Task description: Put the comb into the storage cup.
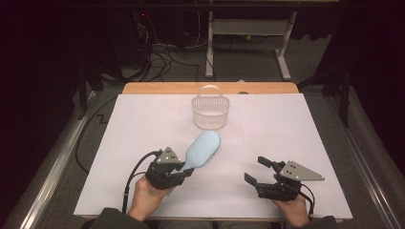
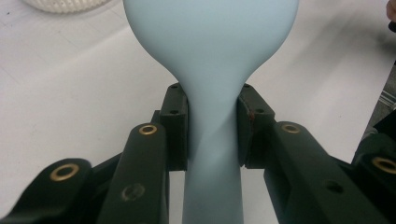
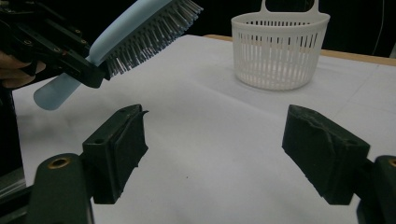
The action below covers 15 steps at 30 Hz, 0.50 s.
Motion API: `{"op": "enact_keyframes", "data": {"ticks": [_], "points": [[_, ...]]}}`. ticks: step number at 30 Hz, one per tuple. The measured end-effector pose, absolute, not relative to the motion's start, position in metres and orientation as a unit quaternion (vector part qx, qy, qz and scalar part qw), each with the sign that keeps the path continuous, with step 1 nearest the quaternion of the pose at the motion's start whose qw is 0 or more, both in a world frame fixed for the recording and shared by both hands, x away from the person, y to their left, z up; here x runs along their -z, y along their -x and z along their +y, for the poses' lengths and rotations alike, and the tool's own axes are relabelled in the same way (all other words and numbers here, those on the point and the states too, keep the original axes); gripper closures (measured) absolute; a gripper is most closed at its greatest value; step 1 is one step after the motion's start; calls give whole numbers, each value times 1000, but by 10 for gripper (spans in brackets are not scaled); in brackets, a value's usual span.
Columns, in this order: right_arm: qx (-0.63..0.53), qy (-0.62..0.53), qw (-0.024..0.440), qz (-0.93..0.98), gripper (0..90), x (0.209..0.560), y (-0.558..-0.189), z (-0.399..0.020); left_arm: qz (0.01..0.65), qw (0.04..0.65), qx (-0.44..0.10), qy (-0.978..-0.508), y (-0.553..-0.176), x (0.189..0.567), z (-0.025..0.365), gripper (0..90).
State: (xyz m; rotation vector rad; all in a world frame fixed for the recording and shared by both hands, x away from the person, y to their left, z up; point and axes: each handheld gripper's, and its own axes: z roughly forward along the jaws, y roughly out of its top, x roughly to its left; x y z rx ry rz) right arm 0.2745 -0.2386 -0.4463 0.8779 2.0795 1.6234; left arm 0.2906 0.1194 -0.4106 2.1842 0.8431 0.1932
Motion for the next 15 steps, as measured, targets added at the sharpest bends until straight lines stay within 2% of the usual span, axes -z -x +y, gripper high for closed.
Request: {"op": "enact_keyframes", "data": {"ticks": [15], "points": [[-578, -302, 153, 742, 211, 448, -281, -214, 309, 378, -78, -869, -289, 412, 100, 672]]}}
